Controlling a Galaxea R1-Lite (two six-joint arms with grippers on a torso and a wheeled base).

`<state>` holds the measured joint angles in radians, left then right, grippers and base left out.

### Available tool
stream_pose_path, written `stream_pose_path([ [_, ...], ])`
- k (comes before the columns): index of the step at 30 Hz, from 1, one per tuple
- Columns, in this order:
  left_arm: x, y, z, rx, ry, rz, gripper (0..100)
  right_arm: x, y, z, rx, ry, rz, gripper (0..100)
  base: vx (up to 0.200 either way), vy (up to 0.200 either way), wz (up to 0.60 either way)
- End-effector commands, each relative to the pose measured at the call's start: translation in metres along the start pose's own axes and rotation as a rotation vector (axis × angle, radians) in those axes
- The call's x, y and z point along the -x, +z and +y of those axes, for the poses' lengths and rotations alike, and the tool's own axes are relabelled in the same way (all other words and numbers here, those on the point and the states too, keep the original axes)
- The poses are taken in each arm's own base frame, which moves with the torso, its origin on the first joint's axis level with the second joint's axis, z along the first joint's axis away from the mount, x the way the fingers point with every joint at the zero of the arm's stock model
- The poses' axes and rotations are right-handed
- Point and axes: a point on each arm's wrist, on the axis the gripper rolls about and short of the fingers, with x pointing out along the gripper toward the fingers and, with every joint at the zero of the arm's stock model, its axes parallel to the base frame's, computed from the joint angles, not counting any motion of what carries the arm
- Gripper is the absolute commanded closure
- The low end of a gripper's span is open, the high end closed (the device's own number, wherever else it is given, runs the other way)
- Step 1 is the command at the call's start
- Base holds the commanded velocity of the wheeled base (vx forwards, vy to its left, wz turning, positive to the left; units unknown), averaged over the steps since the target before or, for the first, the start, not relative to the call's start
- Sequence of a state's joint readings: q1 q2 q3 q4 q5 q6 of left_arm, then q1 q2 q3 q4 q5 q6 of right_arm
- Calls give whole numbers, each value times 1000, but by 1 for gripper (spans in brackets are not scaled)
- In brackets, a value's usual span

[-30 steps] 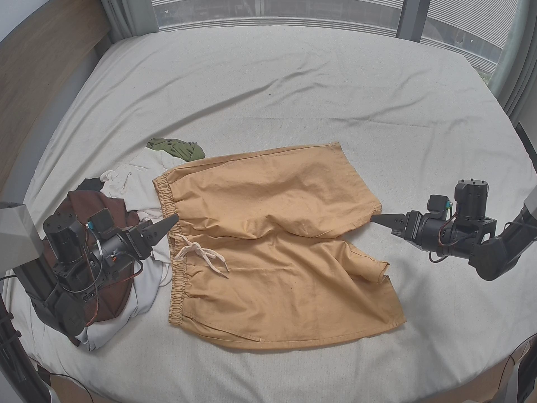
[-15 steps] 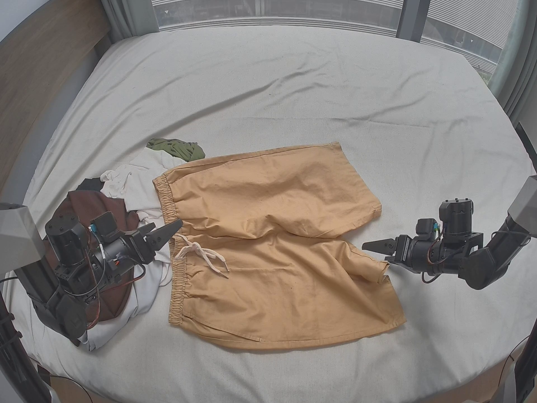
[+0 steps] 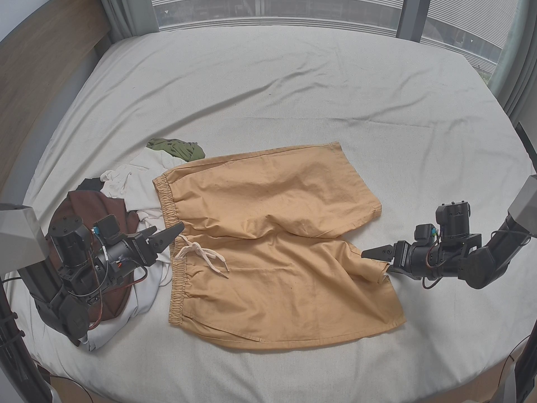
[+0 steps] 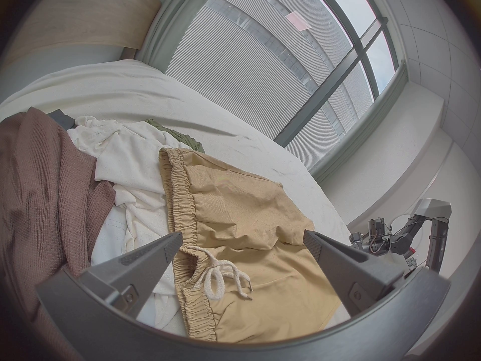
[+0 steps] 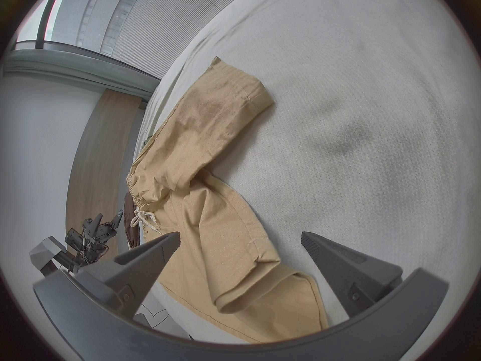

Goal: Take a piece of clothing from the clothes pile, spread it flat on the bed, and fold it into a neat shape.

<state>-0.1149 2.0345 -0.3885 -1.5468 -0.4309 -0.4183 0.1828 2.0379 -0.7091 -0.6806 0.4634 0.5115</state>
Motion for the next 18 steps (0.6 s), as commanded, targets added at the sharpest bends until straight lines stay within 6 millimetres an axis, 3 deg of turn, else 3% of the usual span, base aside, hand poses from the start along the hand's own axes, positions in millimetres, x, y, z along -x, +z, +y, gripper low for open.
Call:
stream_pose_path([
  [1,0,-1,1,2,1,3,0,1,1,4,7,2,-10,0,0,0,0],
  [2,0,-1,1,2,1,3,0,1,1,5,8,-1,-9,100,0,0,0],
  [11,-1,-2,1,3,2,6,0,2,2,4,6,-7,-18,100,0,0,0],
  [18,-1,-2,-1,1,-4,7,0,2,19,4,21,-29,-100,100,0,0,0],
])
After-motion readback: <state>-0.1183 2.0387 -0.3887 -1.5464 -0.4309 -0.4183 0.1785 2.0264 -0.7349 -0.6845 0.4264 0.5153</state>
